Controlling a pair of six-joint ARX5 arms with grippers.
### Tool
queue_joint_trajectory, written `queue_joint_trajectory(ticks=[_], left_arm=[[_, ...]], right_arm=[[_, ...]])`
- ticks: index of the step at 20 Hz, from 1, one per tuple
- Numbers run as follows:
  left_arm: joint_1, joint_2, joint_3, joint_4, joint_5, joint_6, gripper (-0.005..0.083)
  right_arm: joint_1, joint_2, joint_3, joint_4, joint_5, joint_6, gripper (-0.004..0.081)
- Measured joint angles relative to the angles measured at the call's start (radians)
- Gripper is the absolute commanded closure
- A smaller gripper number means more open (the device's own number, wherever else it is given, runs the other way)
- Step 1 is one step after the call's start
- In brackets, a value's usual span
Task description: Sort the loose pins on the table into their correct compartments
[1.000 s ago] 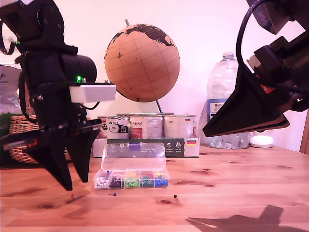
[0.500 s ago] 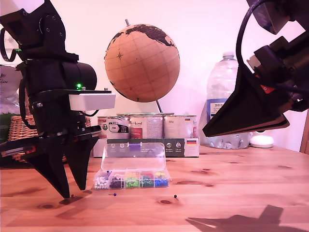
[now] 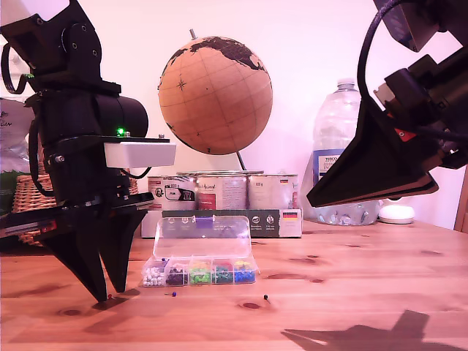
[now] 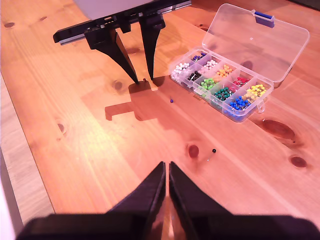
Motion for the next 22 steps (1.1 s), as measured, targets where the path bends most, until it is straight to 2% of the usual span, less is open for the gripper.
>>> queue_joint_trajectory(ticks=[4, 12, 17, 22], left_arm=[[-0.002, 0.000, 0.000, -0.002, -0.003, 0.000, 0.0685], [-0.002, 0.000, 0.000, -0.003, -0.011, 0.000, 0.0720], [-0.002, 0.000, 0.000, -0.002, -0.011, 0.000, 0.0773], [-0.002, 0.000, 0.000, -0.002, -0.014, 0.000, 0.0773]], right_arm=[[0.000, 0.000, 0.000, 0.000, 0.000, 0.000, 0.0782], [0.000, 0.000, 0.000, 0.000, 0.000, 0.000, 0.0782], [0.000, 0.000, 0.000, 0.000, 0.000, 0.000, 0.0782], [0.000, 0.000, 0.000, 0.000, 0.000, 0.000, 0.0782]])
